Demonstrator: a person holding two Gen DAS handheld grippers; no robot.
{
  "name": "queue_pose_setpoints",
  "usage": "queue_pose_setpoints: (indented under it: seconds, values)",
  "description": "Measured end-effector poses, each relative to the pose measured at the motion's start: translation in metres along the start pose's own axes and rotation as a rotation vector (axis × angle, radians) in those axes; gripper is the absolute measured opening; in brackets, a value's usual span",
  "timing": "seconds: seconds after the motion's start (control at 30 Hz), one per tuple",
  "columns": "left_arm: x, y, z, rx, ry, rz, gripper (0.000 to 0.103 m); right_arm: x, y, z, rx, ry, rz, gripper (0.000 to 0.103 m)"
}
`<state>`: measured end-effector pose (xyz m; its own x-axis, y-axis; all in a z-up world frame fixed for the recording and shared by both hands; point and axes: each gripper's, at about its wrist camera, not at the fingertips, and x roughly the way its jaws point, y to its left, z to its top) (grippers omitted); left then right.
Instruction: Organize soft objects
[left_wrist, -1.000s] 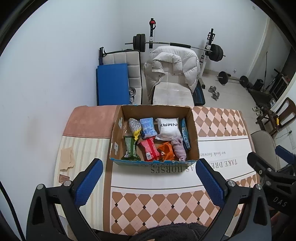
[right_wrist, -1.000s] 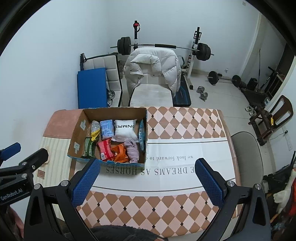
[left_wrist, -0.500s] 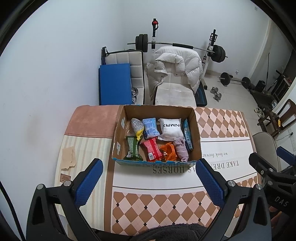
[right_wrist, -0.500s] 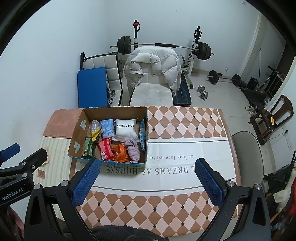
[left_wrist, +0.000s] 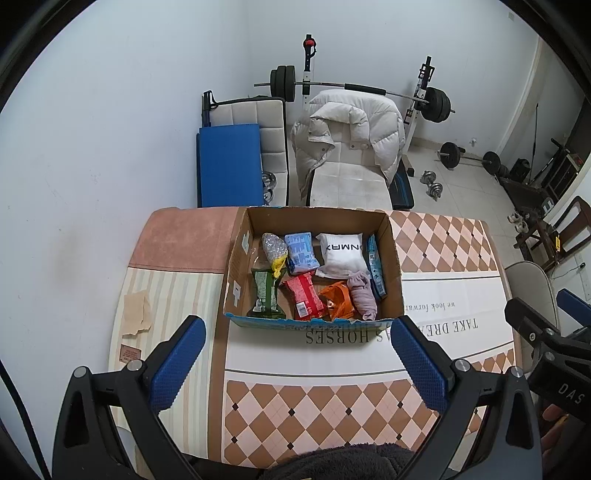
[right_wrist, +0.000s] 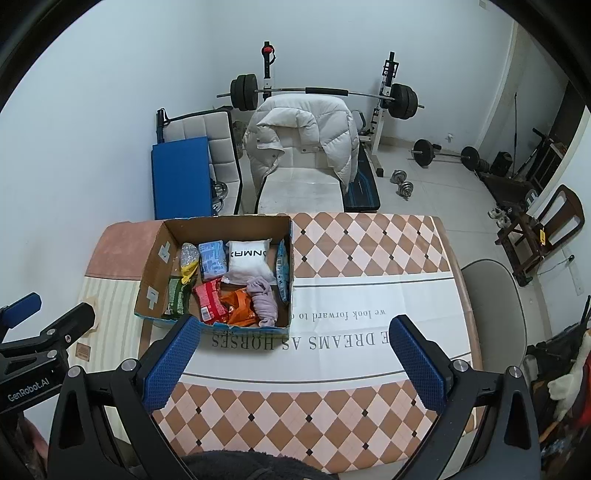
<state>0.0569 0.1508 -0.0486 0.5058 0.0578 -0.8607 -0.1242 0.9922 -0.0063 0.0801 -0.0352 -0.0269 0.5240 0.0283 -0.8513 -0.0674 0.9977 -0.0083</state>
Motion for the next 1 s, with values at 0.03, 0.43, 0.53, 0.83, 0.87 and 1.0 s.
queue_pose_setpoints:
  seconds: [0.03, 0.43, 0.53, 0.83, 0.87, 1.0]
  values:
    - [0.0005, -0.0003, 0.0003, 0.0, -0.001, 0.0, 0.103, 0.0, -0.0008, -0.0002, -0.002, 0.001, 0.0, 0.103]
    - [0.0007, 0.0, 0.0002, 0.001, 0.0, 0.001, 0.103, -0.0011, -0.0023, 0.0041, 0.005, -0.004, 0.007, 0.103]
    - [0.0015, 0.0004, 0.0003, 0.001, 0.001, 0.0, 0.103, -0.002, -0.0035, 0.0052, -0.003, -0.008, 0.006, 0.103]
    - [0.0022, 0.0016, 0.0005, 0.0, -0.001, 0.002, 0.103, -0.008, -0.0071, 0.0083, -0.015, -0.03, 0.005, 0.103]
    - [0.0024, 0.0017, 0.0005, -0.002, -0.002, 0.003, 0.103, -0.008, -0.007, 0.0082, -0.015, -0.03, 0.006, 0.103]
    - [0.001, 0.0029, 0.0009, -0.01, -0.009, 0.006, 0.103, -0.0081, -0.0076, 0.0087, -0.016, -0.029, 0.004, 0.103]
